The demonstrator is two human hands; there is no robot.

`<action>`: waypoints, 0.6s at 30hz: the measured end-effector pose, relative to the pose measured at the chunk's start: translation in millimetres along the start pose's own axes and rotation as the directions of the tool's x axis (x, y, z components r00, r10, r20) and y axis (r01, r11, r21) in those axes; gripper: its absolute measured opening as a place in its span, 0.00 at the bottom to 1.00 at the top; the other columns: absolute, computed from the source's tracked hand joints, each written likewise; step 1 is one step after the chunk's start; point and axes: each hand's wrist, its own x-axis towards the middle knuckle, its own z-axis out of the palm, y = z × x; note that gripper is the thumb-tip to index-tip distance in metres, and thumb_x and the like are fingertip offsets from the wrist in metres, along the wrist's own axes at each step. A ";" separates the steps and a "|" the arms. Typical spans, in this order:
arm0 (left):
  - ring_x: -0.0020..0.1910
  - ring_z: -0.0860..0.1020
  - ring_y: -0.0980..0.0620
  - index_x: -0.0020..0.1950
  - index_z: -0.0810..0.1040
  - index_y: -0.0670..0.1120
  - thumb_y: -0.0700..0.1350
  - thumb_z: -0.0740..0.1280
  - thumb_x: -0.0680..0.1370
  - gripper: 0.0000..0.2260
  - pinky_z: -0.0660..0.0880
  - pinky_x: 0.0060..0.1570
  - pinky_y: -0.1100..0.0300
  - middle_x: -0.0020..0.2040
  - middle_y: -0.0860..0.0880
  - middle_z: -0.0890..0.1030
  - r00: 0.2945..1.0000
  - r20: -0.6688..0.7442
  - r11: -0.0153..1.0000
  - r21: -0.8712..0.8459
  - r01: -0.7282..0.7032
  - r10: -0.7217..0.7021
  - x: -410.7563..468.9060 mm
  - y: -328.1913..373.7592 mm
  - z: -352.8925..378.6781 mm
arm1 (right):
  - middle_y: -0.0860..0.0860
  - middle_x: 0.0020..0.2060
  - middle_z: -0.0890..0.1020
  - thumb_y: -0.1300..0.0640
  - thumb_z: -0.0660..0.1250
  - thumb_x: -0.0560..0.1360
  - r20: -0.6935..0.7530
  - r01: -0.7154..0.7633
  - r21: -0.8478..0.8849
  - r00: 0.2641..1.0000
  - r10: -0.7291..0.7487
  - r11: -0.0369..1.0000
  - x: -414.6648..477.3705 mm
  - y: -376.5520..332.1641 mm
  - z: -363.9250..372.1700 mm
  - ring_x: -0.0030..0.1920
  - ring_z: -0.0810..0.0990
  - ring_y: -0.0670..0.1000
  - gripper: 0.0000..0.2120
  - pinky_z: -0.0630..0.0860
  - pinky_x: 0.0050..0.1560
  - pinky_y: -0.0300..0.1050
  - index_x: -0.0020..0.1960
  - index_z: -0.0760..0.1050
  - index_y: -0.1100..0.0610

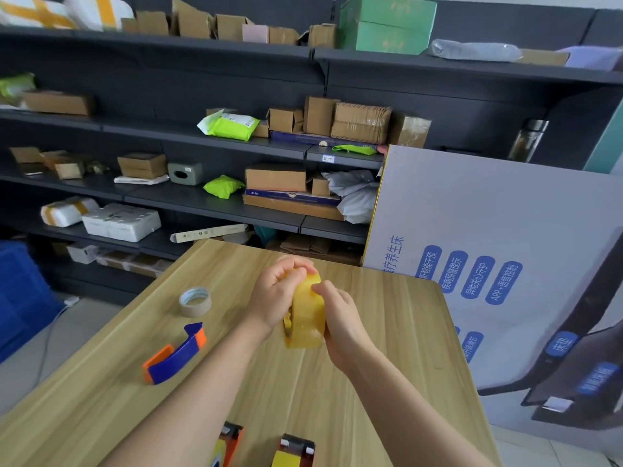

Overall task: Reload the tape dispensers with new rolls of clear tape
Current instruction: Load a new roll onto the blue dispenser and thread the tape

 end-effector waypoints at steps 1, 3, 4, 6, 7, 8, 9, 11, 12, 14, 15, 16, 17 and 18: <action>0.48 0.77 0.55 0.46 0.81 0.49 0.49 0.62 0.71 0.10 0.72 0.48 0.62 0.51 0.48 0.80 0.998 -0.008 0.998 -0.018 0.059 -0.059 1.8 1.2 -3.7 | 0.62 0.40 0.74 0.47 0.63 0.68 0.001 -0.001 -0.021 1.000 0.001 1.000 -1.0 1.4 3.5 0.44 0.72 0.63 0.13 0.73 0.47 0.57 0.39 0.75 0.56; 0.48 0.77 0.50 0.55 0.78 0.51 0.54 0.63 0.71 0.15 0.74 0.47 0.56 0.52 0.45 0.79 0.969 0.034 0.968 -0.036 0.247 -0.246 6.8 -0.4 -13.2 | 0.63 0.42 0.76 0.44 0.63 0.64 0.008 0.000 -0.039 1.000 0.000 0.999 -2.4 1.7 8.6 0.48 0.74 0.66 0.13 0.75 0.51 0.60 0.39 0.77 0.53; 0.50 0.78 0.47 0.58 0.76 0.52 0.57 0.64 0.72 0.17 0.75 0.49 0.52 0.54 0.44 0.78 0.932 0.080 0.933 -0.039 0.358 -0.354 9.0 -1.2 -18.2 | 0.58 0.39 0.76 0.44 0.63 0.64 0.016 0.017 -0.036 1.000 -0.016 0.999 -2.3 0.9 11.1 0.46 0.74 0.63 0.11 0.75 0.51 0.60 0.37 0.77 0.51; 0.56 0.79 0.42 0.59 0.75 0.51 0.65 0.61 0.75 0.22 0.78 0.51 0.48 0.56 0.43 0.79 0.830 0.163 0.834 -0.065 0.548 -0.533 11.7 -1.8 -29.0 | 0.51 0.37 0.77 0.45 0.63 0.65 0.027 0.049 -0.024 0.998 -0.048 0.999 -1.0 0.5 16.5 0.46 0.74 0.57 0.08 0.75 0.55 0.63 0.36 0.78 0.48; 0.56 0.79 0.42 0.59 0.76 0.50 0.68 0.61 0.74 0.25 0.79 0.50 0.48 0.56 0.43 0.80 0.788 0.184 0.789 -0.086 0.608 -0.587 13.2 -2.9 -34.7 | 0.49 0.37 0.77 0.45 0.64 0.65 0.027 0.061 -0.027 0.998 -0.060 0.998 -0.2 0.8 19.5 0.46 0.75 0.56 0.09 0.75 0.57 0.64 0.37 0.78 0.49; 0.55 0.80 0.42 0.58 0.77 0.49 0.69 0.60 0.73 0.27 0.79 0.49 0.48 0.55 0.43 0.81 0.770 0.193 0.769 -0.098 0.631 -0.608 14.8 -4.3 -40.6 | 0.49 0.37 0.77 0.45 0.64 0.65 0.026 0.063 -0.026 0.998 -0.063 0.998 1.7 2.3 23.4 0.46 0.75 0.55 0.10 0.74 0.58 0.64 0.39 0.79 0.50; 0.54 0.80 0.43 0.57 0.77 0.48 0.68 0.60 0.74 0.26 0.79 0.49 0.49 0.53 0.43 0.81 0.774 0.191 0.771 -0.111 0.628 -0.603 16.8 -5.4 -46.4 | 0.49 0.36 0.78 0.46 0.64 0.66 0.028 0.066 -0.019 0.997 -0.065 0.998 4.1 4.2 28.2 0.45 0.76 0.54 0.10 0.75 0.56 0.61 0.39 0.79 0.51; 0.50 0.78 0.44 0.55 0.76 0.47 0.62 0.61 0.77 0.20 0.76 0.47 0.51 0.50 0.43 0.78 0.818 0.144 0.805 -0.149 0.574 -0.557 21.0 -7.6 -58.3 | 0.47 0.32 0.77 0.50 0.62 0.68 0.048 0.079 -0.015 0.996 -0.078 0.997 8.1 5.1 41.0 0.41 0.74 0.52 0.09 0.73 0.48 0.54 0.33 0.76 0.51; 0.49 0.77 0.45 0.54 0.76 0.47 0.59 0.61 0.78 0.16 0.75 0.47 0.52 0.50 0.43 0.77 0.848 0.111 0.831 -0.166 0.530 -0.519 22.6 -8.8 -64.8 | 0.46 0.30 0.75 0.51 0.62 0.68 0.052 0.077 -0.019 0.996 -0.076 0.997 10.4 3.6 49.1 0.39 0.72 0.52 0.09 0.70 0.46 0.51 0.30 0.74 0.51; 0.46 0.76 0.48 0.54 0.76 0.49 0.54 0.62 0.78 0.11 0.73 0.44 0.54 0.49 0.45 0.76 0.908 0.054 0.899 -0.128 0.419 -0.415 25.7 -12.6 -78.8 | 0.47 0.28 0.75 0.52 0.62 0.70 0.033 0.061 -0.015 0.998 -0.061 0.998 15.1 1.0 67.1 0.36 0.72 0.51 0.10 0.67 0.44 0.48 0.31 0.72 0.51; 0.45 0.76 0.49 0.54 0.77 0.51 0.54 0.64 0.77 0.10 0.72 0.43 0.55 0.48 0.46 0.76 0.933 0.043 0.927 -0.104 0.360 -0.357 26.9 -15.7 -86.4 | 0.47 0.28 0.77 0.54 0.63 0.73 0.022 0.050 -0.004 0.999 -0.049 0.999 17.9 -0.1 75.6 0.34 0.74 0.50 0.10 0.69 0.44 0.47 0.32 0.72 0.52; 0.43 0.75 0.49 0.54 0.77 0.53 0.54 0.64 0.74 0.11 0.72 0.41 0.56 0.46 0.47 0.77 0.950 0.041 0.946 -0.087 0.312 -0.310 28.0 -19.4 -94.9 | 0.47 0.26 0.78 0.57 0.62 0.76 0.012 0.041 0.006 0.999 -0.041 0.999 20.4 -1.8 85.0 0.32 0.77 0.47 0.12 0.71 0.43 0.45 0.34 0.72 0.53; 0.42 0.75 0.50 0.54 0.77 0.54 0.55 0.64 0.72 0.13 0.72 0.39 0.57 0.45 0.48 0.77 0.963 0.041 0.960 -0.077 0.271 -0.268 28.5 -21.8 -103.4 | 0.47 0.24 0.79 0.59 0.60 0.79 0.011 0.038 0.009 0.999 -0.038 0.999 23.0 -3.5 94.3 0.29 0.77 0.44 0.13 0.72 0.40 0.43 0.35 0.71 0.54; 0.43 0.75 0.50 0.54 0.78 0.56 0.56 0.64 0.70 0.14 0.72 0.39 0.57 0.45 0.49 0.77 0.974 0.041 0.972 -0.063 0.225 -0.222 29.8 -25.4 -112.4 | 0.46 0.25 0.78 0.60 0.59 0.80 0.005 0.025 -0.001 1.000 -0.025 1.000 26.6 -4.0 103.7 0.28 0.77 0.43 0.13 0.73 0.36 0.41 0.36 0.71 0.54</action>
